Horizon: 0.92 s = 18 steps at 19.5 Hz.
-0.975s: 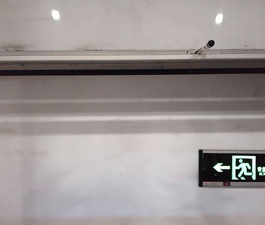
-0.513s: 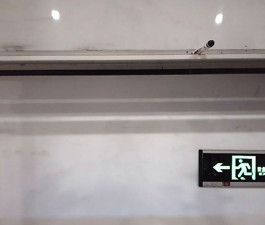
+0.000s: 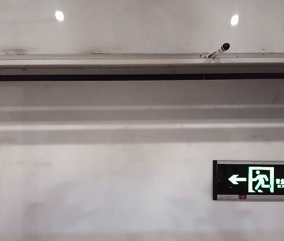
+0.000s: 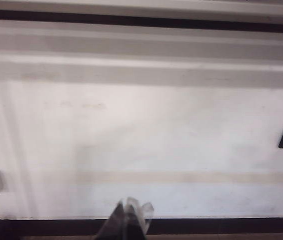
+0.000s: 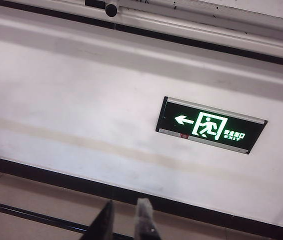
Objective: Take a marker from the whiteboard tray, write "Hi!" on the whiteboard, and then put the marker back vertically into the whiteboard tray.
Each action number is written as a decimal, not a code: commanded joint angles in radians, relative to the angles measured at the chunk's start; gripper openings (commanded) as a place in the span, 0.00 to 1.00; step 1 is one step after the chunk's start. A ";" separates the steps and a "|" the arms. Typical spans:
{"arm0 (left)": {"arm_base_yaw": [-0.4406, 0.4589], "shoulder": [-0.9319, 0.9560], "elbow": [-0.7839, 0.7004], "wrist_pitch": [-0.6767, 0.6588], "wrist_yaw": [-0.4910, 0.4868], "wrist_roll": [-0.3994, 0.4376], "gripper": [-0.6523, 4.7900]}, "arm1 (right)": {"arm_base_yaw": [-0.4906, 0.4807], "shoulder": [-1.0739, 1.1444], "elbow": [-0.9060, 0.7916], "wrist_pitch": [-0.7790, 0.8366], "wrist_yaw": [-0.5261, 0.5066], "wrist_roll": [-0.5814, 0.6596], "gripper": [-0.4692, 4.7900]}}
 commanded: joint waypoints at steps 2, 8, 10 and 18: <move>0.001 -0.001 0.001 0.013 0.000 -0.003 0.11 | -0.013 -0.001 -0.027 0.063 0.074 0.004 0.21; 0.001 -0.001 0.001 0.013 0.000 -0.003 0.11 | -0.162 -0.018 -0.297 0.430 0.062 0.016 0.21; 0.001 -0.001 0.001 0.013 0.000 -0.003 0.11 | -0.187 -0.048 -0.372 0.494 -0.008 0.017 0.21; 0.001 -0.001 0.001 0.008 0.000 -0.003 0.11 | -0.189 -0.049 -0.415 0.543 -0.010 0.071 0.21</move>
